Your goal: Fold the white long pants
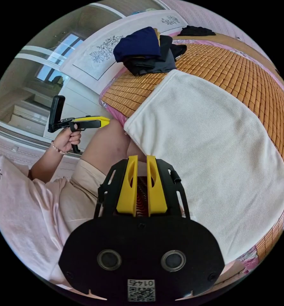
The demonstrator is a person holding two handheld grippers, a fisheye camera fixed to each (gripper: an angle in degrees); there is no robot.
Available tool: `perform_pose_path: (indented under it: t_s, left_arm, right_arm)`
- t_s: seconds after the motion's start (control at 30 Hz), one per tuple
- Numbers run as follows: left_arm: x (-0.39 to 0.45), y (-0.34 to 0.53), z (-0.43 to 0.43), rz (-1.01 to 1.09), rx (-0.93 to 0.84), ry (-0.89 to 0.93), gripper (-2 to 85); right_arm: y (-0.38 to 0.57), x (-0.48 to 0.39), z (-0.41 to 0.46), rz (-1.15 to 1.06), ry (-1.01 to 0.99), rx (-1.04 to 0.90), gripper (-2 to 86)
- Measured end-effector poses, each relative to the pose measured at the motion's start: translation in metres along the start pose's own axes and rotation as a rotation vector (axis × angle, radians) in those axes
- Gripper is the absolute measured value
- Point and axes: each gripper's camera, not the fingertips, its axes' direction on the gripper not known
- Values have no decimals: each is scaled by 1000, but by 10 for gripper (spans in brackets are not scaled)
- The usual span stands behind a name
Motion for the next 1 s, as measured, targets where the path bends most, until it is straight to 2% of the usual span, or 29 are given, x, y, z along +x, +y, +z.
perform_pose_path:
  t_s: [0.1, 0.27, 0.4, 0.5, 0.7, 0.8, 0.87, 0.9, 0.97, 1.0]
  left_arm:
    - [23, -22, 27, 79, -28, 23, 107]
    - [48, -62, 68, 141, -39, -52, 136]
    - [50, -74, 90, 140, -109, -74, 122]
    - [57, -72, 88, 176, -125, -51, 78]
    - [94, -52, 57, 288, 16, -115, 49]
    - [101, -46, 15, 263, 165, -91, 48]
    - [91, -42, 4, 210, 238, -174, 50]
    - [85, -44, 10, 186, 222, -188, 51]
    - [52, -59, 66, 80, -31, -131, 60]
    - [44, -61, 83, 64, -98, -114, 63]
  right_arm:
    - [-1, 7, -14, 58, 22, 12, 44]
    - [1, 16, -23, 176, -4, 27, 27]
    - [-4, 16, -19, 231, -44, 23, 21]
    - [-14, 13, -18, 259, -61, 27, 16]
    - [-44, 8, -30, 280, -93, 54, 7]
    - [-63, -5, -46, 245, -103, 94, 4]
    - [-78, -16, -52, 210, -88, 112, 3]
    - [-82, -17, -51, 209, -79, 105, 3]
    - [-98, -17, -41, 239, -51, 41, 3]
    - [-101, -17, -39, 246, -49, 26, 3]
